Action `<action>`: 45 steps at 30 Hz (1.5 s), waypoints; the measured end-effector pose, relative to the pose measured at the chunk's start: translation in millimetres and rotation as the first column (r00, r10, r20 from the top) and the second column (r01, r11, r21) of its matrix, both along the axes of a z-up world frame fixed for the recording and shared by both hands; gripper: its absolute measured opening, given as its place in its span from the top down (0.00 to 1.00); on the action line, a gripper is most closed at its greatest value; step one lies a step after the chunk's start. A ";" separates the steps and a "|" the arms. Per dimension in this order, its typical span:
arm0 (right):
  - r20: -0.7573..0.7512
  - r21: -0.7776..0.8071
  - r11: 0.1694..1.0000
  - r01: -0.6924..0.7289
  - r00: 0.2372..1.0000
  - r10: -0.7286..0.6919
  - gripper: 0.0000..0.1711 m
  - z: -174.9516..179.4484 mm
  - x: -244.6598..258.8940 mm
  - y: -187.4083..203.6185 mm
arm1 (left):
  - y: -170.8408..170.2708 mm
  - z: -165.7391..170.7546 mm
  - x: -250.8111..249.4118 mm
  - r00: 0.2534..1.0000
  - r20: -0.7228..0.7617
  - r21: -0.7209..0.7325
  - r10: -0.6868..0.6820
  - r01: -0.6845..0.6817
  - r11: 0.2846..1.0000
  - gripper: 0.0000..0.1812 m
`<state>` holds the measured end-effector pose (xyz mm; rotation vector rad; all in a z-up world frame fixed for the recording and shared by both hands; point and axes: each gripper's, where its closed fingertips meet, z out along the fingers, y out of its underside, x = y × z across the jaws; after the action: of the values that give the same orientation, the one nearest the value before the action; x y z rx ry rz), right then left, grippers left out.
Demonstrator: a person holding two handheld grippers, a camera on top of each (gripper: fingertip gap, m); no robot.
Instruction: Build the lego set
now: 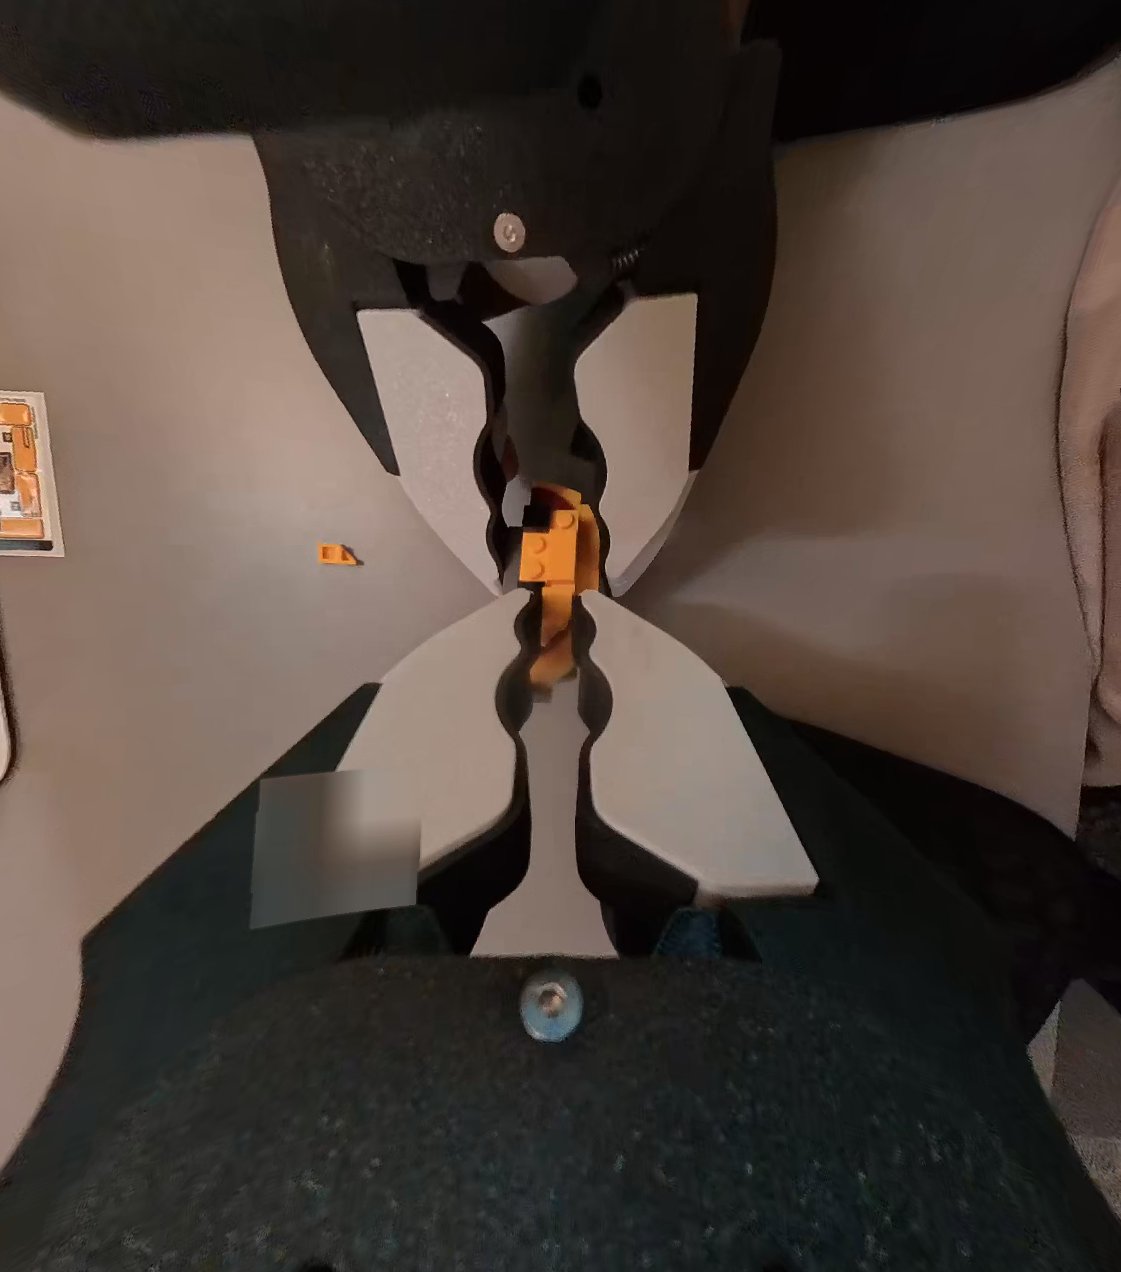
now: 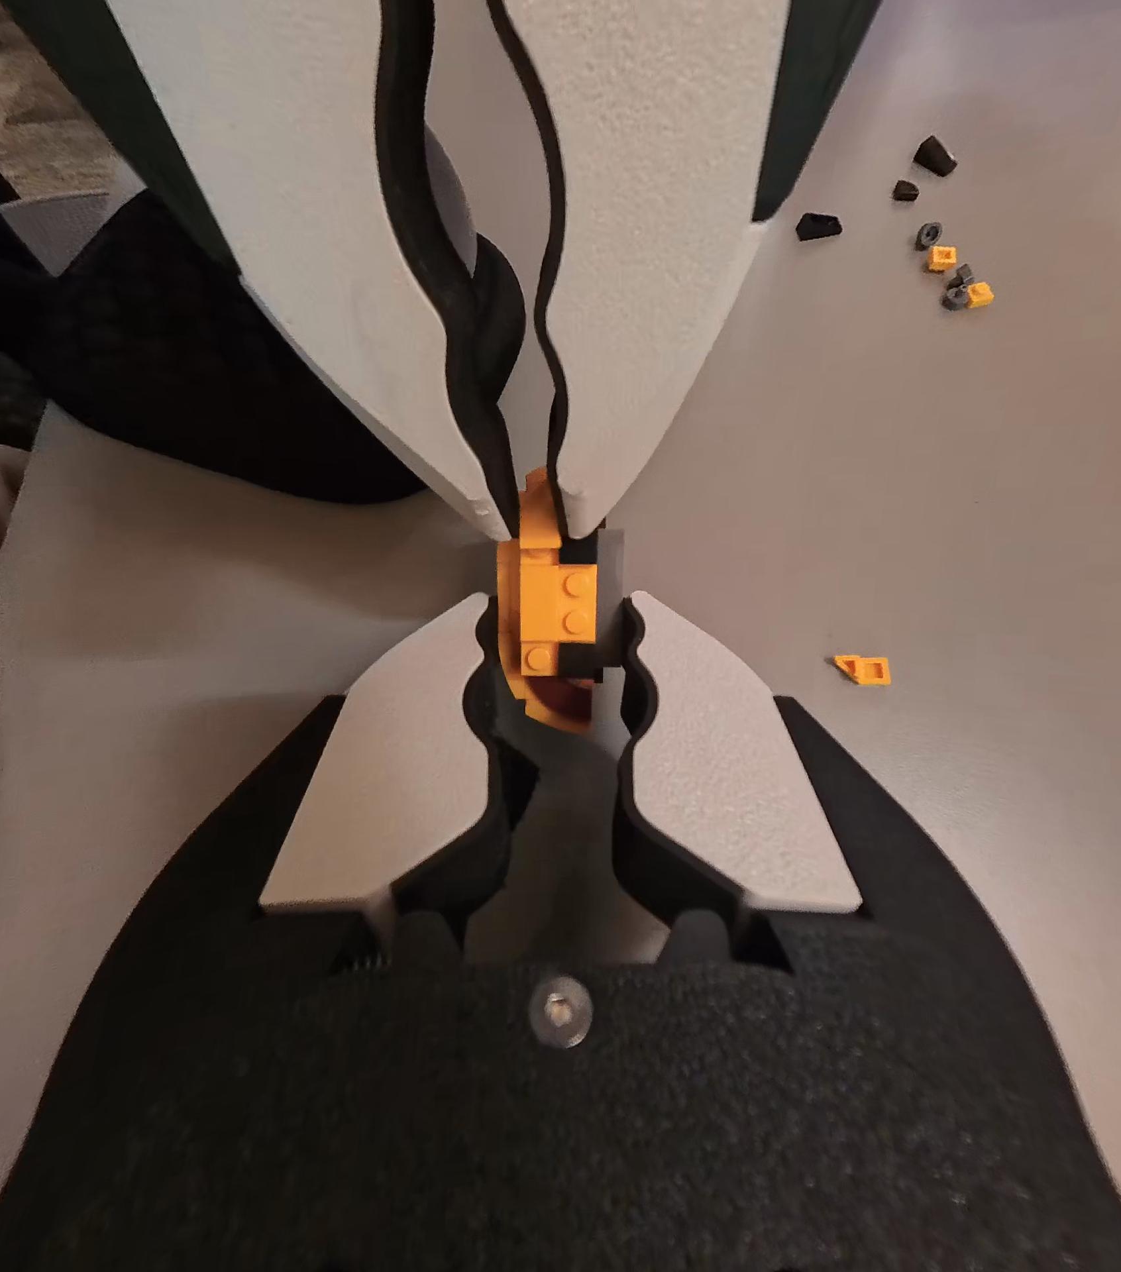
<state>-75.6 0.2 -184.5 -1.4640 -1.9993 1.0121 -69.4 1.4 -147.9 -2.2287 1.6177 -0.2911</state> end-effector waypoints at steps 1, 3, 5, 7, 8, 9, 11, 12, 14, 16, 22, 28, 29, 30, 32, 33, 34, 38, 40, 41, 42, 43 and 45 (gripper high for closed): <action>-0.004 -0.002 1.000 0.003 1.000 -0.003 0.81 0.5 -0.2 0.3 | 0.4 0.4 0.0 1.000 -0.012 0.000 -0.004 0.004 1.000 0.96; -0.008 -0.012 1.000 0.009 1.000 -0.010 0.81 1.1 -0.2 1.0 | 1.4 0.9 0.2 1.000 -0.029 -0.002 -0.008 0.008 1.000 0.96; -0.011 -0.020 1.000 0.017 1.000 -0.017 0.81 1.8 -0.2 2.5 | 2.1 1.7 0.7 0.999 -0.043 -0.004 -0.013 0.013 1.000 0.96; -0.014 -0.027 0.999 0.020 1.000 -0.021 0.81 2.4 0.0 3.0 | 2.6 2.1 1.0 0.998 -0.060 -0.004 -0.019 0.018 1.000 0.95; -0.013 -0.035 0.999 0.021 1.000 -0.021 0.81 2.6 0.0 2.7 | 2.8 2.3 1.3 0.997 -0.068 -0.007 -0.021 0.021 1.000 0.95; -0.016 -0.045 0.999 0.020 1.000 -0.020 0.81 3.2 -0.1 2.0 | 2.9 2.8 1.7 0.997 -0.075 -0.009 -0.024 0.023 1.000 0.95; -0.021 -0.069 0.997 0.020 1.000 -0.022 0.81 5.0 -0.5 0.7 | 3.5 3.2 2.7 0.995 -0.091 -0.015 -0.031 0.029 0.999 0.95; -0.024 -0.070 0.997 0.019 1.000 -0.021 0.81 5.2 -0.4 0.6 | 3.6 3.3 3.0 0.994 -0.101 -0.018 -0.035 0.033 0.999 0.96; -0.029 -0.063 0.998 0.018 0.999 -0.020 0.81 5.4 0.1 0.7 | 3.6 3.4 3.6 0.992 -0.119 -0.027 -0.043 0.041 0.999 0.96; -0.037 -0.068 0.998 0.016 0.999 -0.019 0.81 6.7 0.3 0.4 | 3.9 4.1 4.8 0.991 -0.125 -0.030 -0.049 0.045 0.999 0.96; -0.057 -0.085 0.996 0.008 0.998 -0.013 0.81 8.9 0.8 -0.4 | 4.6 5.5 6.7 0.988 -0.143 -0.024 -0.056 0.053 0.998 0.95; -0.071 -0.093 0.996 0.005 0.997 -0.012 0.81 10.4 0.4 -0.5 | 4.6 6.6 9.0 0.988 -0.138 -0.019 -0.063 0.061 0.998 0.94; -0.073 -0.094 0.996 0.004 0.997 -0.011 0.81 10.6 0.3 -0.7 | 4.8 7.4 9.5 0.989 -0.134 -0.015 -0.064 0.062 0.998 0.94; -0.075 -0.094 0.996 0.003 0.997 -0.010 0.81 10.7 0.3 -0.8 | 5.0 8.4 10.1 0.990 -0.128 -0.012 -0.064 0.063 0.998 0.94; -0.081 -0.096 0.995 0.002 0.997 -0.010 0.81 11.4 0.1 -0.8 | 5.9 11.6 11.1 0.991 -0.118 0.001 -0.064 0.064 0.998 0.93; -0.085 -0.096 0.995 0.002 0.996 -0.010 0.81 11.9 0.1 -0.7 | 6.0 14.0 11.9 0.992 -0.108 0.007 -0.064 0.065 0.998 0.93; -0.090 -0.096 0.995 0.001 0.996 -0.009 0.81 12.5 0.1 -0.5 | 6.0 17.3 12.8 0.993 -0.096 0.016 -0.064 0.065 0.998 0.92; -0.116 -0.124 0.992 -0.011 0.993 -0.003 0.81 17.4 1.5 -0.6 | 4.3 36.8 14.9 0.996 -0.006 0.103 -0.089 0.089 0.991 0.88; -0.141 -0.168 0.985 -0.035 0.990 0.012 0.81 23.3 3.2 -2.0 | 0.1 44.2 14.0 0.990 0.020 0.186 -0.141 0.135 0.973 0.86; -0.153 -0.197 0.979 -0.056 0.988 0.026 0.81 26.8 4.7 -3.6 | -2.3 46.7 13.2 0.988 0.032 0.214 -0.154 0.143 0.966 0.85; -0.165 -0.223 0.971 -0.084 0.985 0.047 0.81 30.4 6.9 -6.0 | -4.9 48.4 12.7 0.986 0.048 0.234 -0.160 0.145 0.961 0.85; -0.178 -0.247 0.963 -0.111 0.982 0.067 0.81 34.0 9.0 -8.4 | -6.8 50.1 12.9 0.983 0.065 0.264 -0.173 0.150 0.953 0.84; -0.183 -0.304 0.939 -0.163 0.977 0.110 0.81 39.7 13.9 -13.7 | -12.8 49.5 13.3 0.973 0.070 0.314 -0.218 0.186 0.931 0.82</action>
<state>-61.7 -13.5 -144.8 -1.3569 -1.9048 1.5235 -56.0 -11.4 -98.4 -1.7921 1.7088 -0.1914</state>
